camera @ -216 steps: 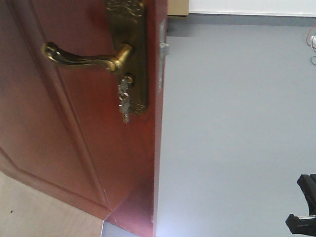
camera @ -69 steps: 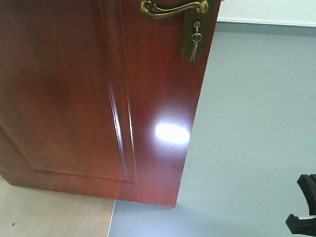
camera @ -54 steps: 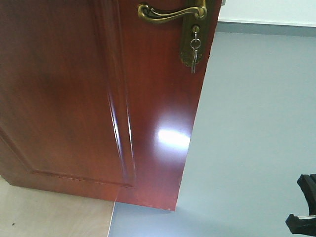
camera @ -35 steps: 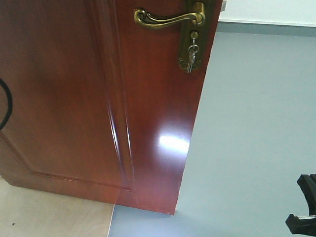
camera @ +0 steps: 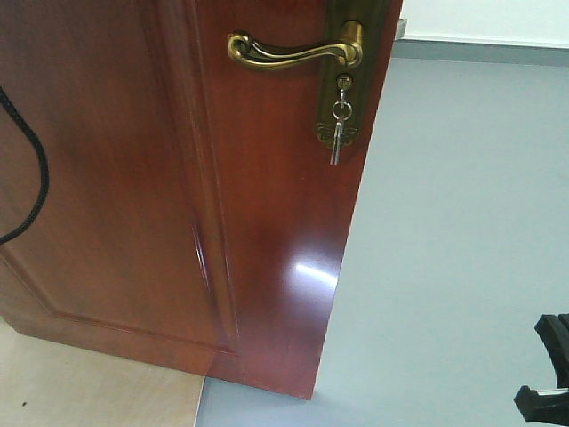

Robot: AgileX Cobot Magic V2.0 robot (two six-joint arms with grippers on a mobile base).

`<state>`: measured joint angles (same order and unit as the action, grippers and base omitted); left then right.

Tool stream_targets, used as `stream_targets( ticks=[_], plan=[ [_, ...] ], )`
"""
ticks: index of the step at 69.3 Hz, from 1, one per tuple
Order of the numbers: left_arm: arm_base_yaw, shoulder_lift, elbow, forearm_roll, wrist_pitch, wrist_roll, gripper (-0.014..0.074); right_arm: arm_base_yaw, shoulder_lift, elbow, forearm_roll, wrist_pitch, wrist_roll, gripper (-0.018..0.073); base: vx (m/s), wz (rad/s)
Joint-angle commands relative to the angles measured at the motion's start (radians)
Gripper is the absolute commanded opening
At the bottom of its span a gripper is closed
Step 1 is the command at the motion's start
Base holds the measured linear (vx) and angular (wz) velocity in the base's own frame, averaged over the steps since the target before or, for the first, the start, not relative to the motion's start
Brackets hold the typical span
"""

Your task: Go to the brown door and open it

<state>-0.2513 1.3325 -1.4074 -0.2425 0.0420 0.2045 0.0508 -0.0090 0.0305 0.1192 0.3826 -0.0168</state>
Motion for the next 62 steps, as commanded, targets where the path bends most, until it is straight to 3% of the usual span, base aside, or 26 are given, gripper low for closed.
stream_targets(
  ticks=[1,14,30,48,62],
  plan=[
    [-0.005,-0.001,-0.035,0.007,-0.109,-0.018,0.0017,-0.001,-0.016,0.002,-0.001,-0.079,-0.009,0.0000,0.00,0.00],
    [0.001,-0.088,0.121,0.008,-0.193,-0.012,0.0017,-0.001,-0.016,0.002,-0.001,-0.079,-0.009,0.0000,0.00,0.00],
    [0.060,-0.345,0.574,0.008,-0.390,-0.012,0.0017,-0.001,-0.016,0.002,-0.001,-0.079,-0.009,0.0000,0.00,0.00],
    [0.198,-0.689,1.025,0.008,-0.397,-0.017,0.0017,-0.001,-0.016,0.002,-0.001,-0.079,-0.009,0.0000,0.00,0.00],
    [0.226,-1.004,1.352,0.008,-0.395,-0.017,0.0017,-0.001,-0.016,0.002,-0.001,-0.079,-0.009,0.0000,0.00,0.00]
  ],
)
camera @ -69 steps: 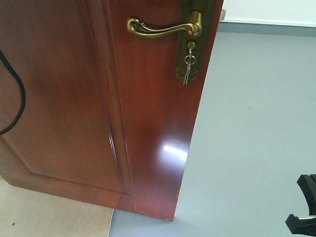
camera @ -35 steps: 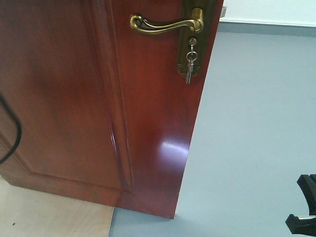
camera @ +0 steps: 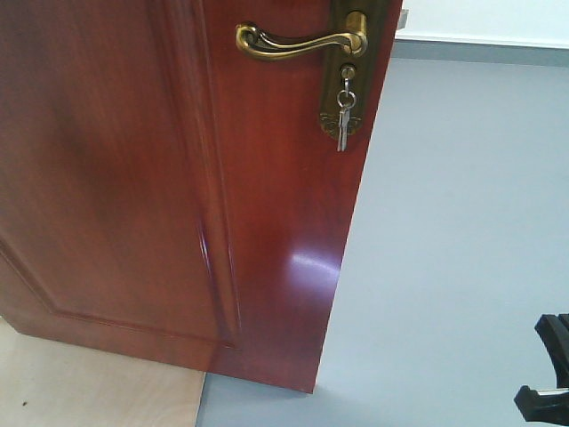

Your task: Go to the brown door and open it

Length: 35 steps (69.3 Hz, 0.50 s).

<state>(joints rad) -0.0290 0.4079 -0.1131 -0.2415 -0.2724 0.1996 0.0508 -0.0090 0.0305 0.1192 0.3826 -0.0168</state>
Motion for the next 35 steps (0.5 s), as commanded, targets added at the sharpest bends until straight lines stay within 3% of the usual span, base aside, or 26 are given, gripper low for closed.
stream_targets(
  ticks=[1,6,11,18,35],
  plan=[
    [0.004,-0.102,0.078,0.007,-0.081,-0.013,0.0017,-0.001,-0.016,0.002,-0.001,-0.079,-0.009,0.0000,0.00,0.00],
    [0.004,-0.224,0.175,0.006,-0.075,-0.018,0.0017,-0.001,-0.016,0.002,-0.001,-0.079,-0.009,0.0000,0.00,0.00],
    [0.004,-0.324,0.158,0.008,0.098,-0.008,0.0017,-0.001,-0.016,0.002,-0.001,-0.079,-0.009,0.0000,0.00,0.00],
    [0.004,-0.437,0.163,0.008,0.189,0.023,0.0017,-0.001,-0.016,0.002,-0.001,-0.077,-0.009,0.0000,0.00,0.00],
    [0.003,-0.435,0.163,0.007,0.230,0.013,0.0017,-0.001,-0.016,0.002,-0.001,-0.079,-0.009,0.0000,0.00,0.00]
  ],
)
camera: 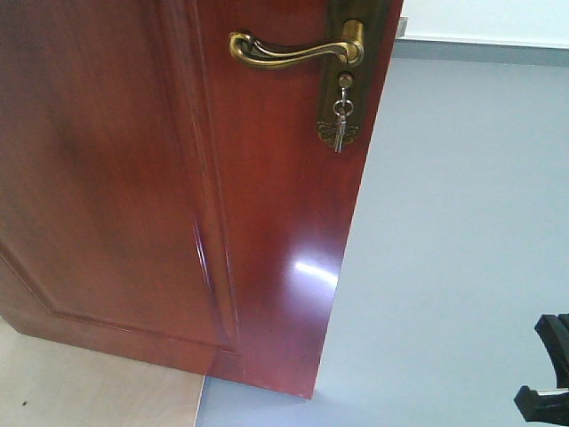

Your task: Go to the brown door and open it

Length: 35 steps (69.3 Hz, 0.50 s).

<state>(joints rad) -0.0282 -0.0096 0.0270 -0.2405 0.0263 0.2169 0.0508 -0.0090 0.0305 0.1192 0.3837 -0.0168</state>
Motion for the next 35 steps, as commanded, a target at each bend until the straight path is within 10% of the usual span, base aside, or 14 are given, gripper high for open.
stream_targets(
  ticks=[1,35],
  plan=[
    [0.002,-0.017,0.022,0.006,-0.069,-0.004,0.0017,-0.001,-0.016,0.002,-0.001,-0.080,-0.009,0.0000,0.00,0.00],
    [0.002,-0.017,0.022,0.006,-0.051,-0.003,0.0017,-0.001,-0.016,0.002,-0.001,-0.080,-0.009,0.0000,0.00,0.00]
  ],
)
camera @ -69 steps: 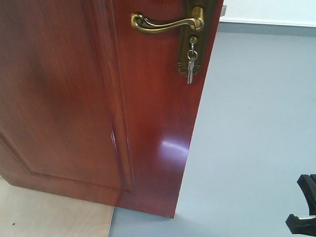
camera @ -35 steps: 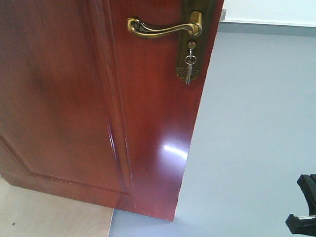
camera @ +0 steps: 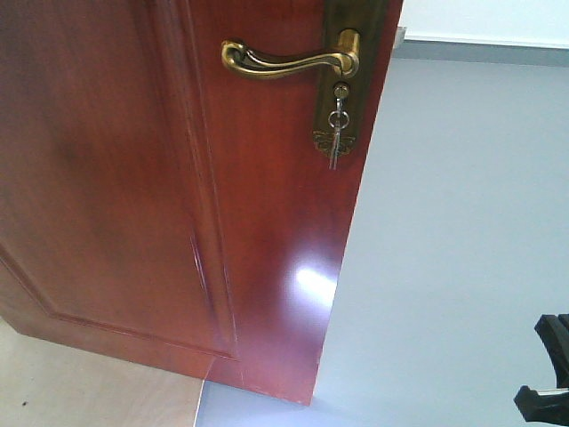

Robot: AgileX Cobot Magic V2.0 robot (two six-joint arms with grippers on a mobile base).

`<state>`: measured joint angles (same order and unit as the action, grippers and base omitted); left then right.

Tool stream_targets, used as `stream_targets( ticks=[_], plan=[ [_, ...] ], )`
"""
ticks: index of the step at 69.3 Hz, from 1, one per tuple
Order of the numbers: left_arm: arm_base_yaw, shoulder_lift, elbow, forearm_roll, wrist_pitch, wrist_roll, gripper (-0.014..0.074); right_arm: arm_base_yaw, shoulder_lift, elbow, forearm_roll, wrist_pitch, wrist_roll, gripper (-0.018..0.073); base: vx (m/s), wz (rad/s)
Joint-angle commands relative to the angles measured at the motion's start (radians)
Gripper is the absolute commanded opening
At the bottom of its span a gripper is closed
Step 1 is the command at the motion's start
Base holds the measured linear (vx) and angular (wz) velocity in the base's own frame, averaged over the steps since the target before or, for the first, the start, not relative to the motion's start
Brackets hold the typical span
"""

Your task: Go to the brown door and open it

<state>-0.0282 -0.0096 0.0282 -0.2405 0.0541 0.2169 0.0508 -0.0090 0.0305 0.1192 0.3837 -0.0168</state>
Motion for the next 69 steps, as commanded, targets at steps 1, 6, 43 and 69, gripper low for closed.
stream_targets(
  ticks=[1,6,43,69],
  plan=[
    [0.002,-0.017,0.020,0.006,-0.078,-0.003,0.0017,-0.001,-0.016,0.002,-0.001,-0.080,-0.009,0.0000,0.00,0.00],
    [0.002,-0.017,0.020,0.006,-0.078,-0.003,0.0017,-0.001,-0.016,0.002,-0.001,-0.080,-0.009,0.0000,0.00,0.00],
    [0.002,-0.017,0.020,0.006,-0.078,-0.003,0.0017,-0.001,-0.016,0.002,-0.001,-0.081,-0.009,0.0000,0.00,0.00],
    [0.002,-0.017,0.020,0.006,-0.078,-0.003,0.0017,-0.001,-0.016,0.002,-0.001,-0.081,-0.009,0.0000,0.00,0.00]
  ],
)
